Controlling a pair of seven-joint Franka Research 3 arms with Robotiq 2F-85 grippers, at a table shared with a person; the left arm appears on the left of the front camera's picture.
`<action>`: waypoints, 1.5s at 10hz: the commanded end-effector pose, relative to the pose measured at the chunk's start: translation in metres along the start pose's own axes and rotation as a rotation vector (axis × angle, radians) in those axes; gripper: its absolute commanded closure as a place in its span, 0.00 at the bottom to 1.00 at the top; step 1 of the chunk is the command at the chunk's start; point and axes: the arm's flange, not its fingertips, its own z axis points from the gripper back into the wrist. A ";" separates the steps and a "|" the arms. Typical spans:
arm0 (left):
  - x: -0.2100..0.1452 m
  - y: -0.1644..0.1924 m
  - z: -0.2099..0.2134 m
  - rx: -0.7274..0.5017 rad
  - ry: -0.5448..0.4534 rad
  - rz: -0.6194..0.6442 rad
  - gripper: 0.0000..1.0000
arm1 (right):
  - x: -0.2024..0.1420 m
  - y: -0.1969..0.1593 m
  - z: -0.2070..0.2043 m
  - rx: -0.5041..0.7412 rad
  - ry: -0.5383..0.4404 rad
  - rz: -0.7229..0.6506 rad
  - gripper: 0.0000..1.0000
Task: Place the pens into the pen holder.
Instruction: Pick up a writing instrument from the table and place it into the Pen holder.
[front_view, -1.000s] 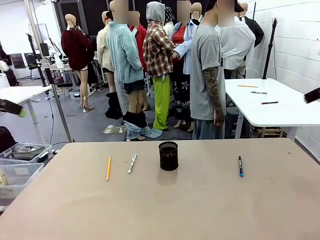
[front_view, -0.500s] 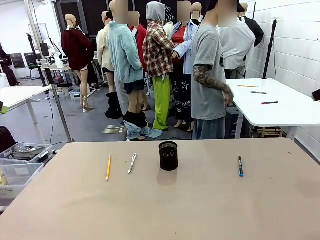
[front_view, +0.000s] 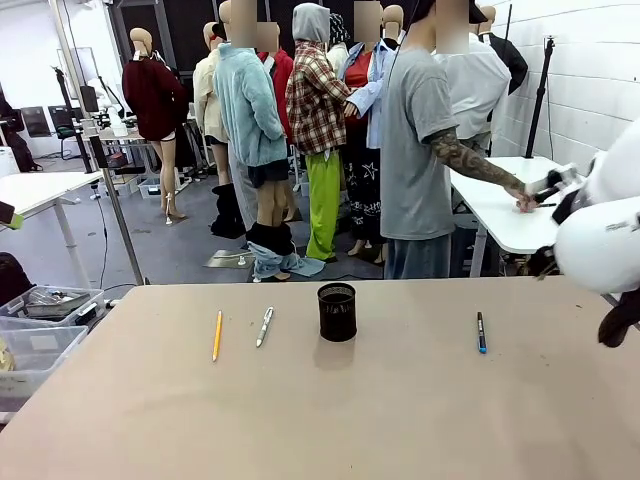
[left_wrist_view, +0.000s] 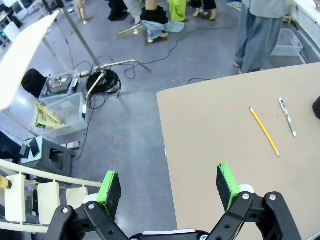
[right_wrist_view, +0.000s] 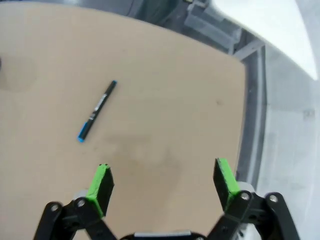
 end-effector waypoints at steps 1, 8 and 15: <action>0.000 0.001 -0.001 -0.003 -0.001 0.002 0.00 | 0.033 0.013 -0.032 0.053 0.066 -0.006 0.00; 0.000 0.001 -0.001 -0.003 -0.001 0.002 0.00 | 0.057 0.035 -0.062 0.061 0.145 0.019 0.00; 0.000 0.001 -0.001 -0.003 -0.001 0.002 0.00 | 0.105 0.034 -0.175 0.220 0.460 -0.191 0.00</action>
